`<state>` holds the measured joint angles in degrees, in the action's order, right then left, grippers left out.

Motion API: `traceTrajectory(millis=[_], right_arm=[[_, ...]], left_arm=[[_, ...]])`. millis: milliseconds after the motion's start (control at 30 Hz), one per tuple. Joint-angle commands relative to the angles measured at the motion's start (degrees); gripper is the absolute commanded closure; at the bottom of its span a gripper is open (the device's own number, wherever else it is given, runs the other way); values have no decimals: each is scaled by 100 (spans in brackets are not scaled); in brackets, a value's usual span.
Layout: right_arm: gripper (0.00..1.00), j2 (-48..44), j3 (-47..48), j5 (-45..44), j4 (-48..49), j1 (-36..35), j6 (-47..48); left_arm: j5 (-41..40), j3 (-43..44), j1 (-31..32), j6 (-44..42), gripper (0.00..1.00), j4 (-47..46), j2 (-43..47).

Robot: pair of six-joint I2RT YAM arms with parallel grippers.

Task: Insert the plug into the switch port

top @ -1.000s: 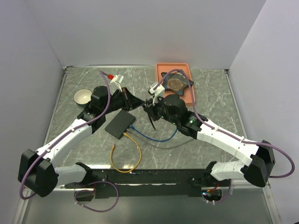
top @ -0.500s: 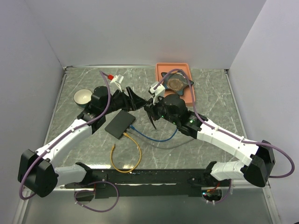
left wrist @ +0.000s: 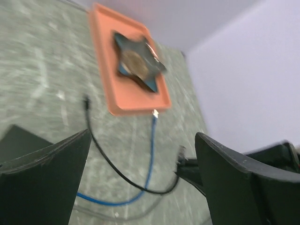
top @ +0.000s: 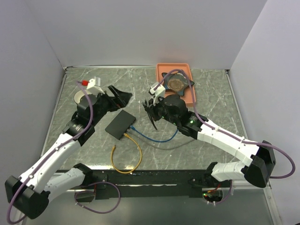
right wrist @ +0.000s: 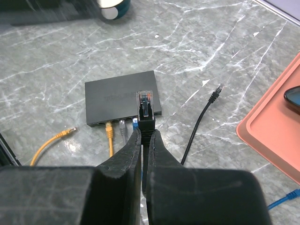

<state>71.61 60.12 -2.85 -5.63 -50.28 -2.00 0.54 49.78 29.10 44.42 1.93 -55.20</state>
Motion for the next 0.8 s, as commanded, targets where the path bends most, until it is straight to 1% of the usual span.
traceTrajectory(millis=[0,100,267,300,333,567,700,767], right_arm=[[100,116,263,-101,18,1,86],[100,256,308,-58,-35,-8,121],[100,537,421,56,-149,-8,147],[100,581,448,74,-193,1,156],[100,677,474,92,-228,-8,156],[100,1100,624,188,-386,1,147],[100,1494,703,215,-492,-8,147],[100,1636,720,259,-527,-8,156]], left_arm=[[-1599,-232,-36,-38,1,395,360],[-1933,-118,-80,-223,1,790,282],[-1821,216,-238,-443,1,1291,-218],[-1733,243,-273,-496,1,1309,-428],[-1480,260,-352,-531,3,1309,-552],[-372,436,-695,-645,4,1239,-1738],[-106,419,-879,-672,4,1090,-2450],[50,357,-959,-663,4,976,-2609]])
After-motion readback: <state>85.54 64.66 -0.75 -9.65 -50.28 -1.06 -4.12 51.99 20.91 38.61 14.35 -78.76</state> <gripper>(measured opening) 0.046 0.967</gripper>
